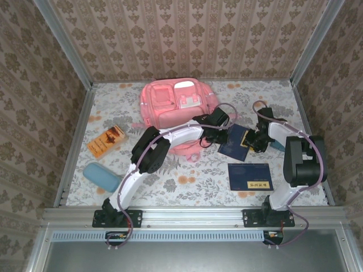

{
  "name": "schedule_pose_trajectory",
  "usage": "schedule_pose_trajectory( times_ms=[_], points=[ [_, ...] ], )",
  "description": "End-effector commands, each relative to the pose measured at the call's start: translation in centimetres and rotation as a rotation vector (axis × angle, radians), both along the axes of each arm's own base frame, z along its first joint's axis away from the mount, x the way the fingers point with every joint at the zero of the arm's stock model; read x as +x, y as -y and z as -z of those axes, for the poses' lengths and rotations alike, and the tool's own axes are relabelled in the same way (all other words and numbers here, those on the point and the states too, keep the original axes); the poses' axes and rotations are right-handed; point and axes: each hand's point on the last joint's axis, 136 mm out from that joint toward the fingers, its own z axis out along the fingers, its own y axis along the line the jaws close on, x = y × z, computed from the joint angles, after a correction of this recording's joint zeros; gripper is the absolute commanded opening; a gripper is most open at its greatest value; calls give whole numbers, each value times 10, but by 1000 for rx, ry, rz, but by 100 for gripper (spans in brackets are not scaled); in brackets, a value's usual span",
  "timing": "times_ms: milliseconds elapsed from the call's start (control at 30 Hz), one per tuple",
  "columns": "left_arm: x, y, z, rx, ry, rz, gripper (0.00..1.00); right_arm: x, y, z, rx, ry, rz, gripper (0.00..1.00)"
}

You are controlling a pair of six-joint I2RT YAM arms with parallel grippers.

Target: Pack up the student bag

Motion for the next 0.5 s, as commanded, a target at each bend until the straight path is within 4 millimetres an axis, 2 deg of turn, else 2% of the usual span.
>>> schedule_pose_trajectory(
  times_ms=[0, 133, 267, 367, 467],
  points=[
    [-14, -9, 31, 73, -67, 9, 15, 5, -26, -26, 110, 68, -54, 24],
    [-16, -10, 34, 81, -66, 25, 15, 4, -31, -33, 96, 73, -74, 15],
    [-14, -10, 28, 78, -45, 40, 16, 3, -28, -37, 50, 80, -71, 4],
    [-11, -8, 12, 51, -33, 60, 18, 4, -20, -43, 5, 95, -53, 0],
    [-3, -8, -18, -6, -7, 77, 25, 7, -15, -57, -20, 139, -45, 0]
  ],
)
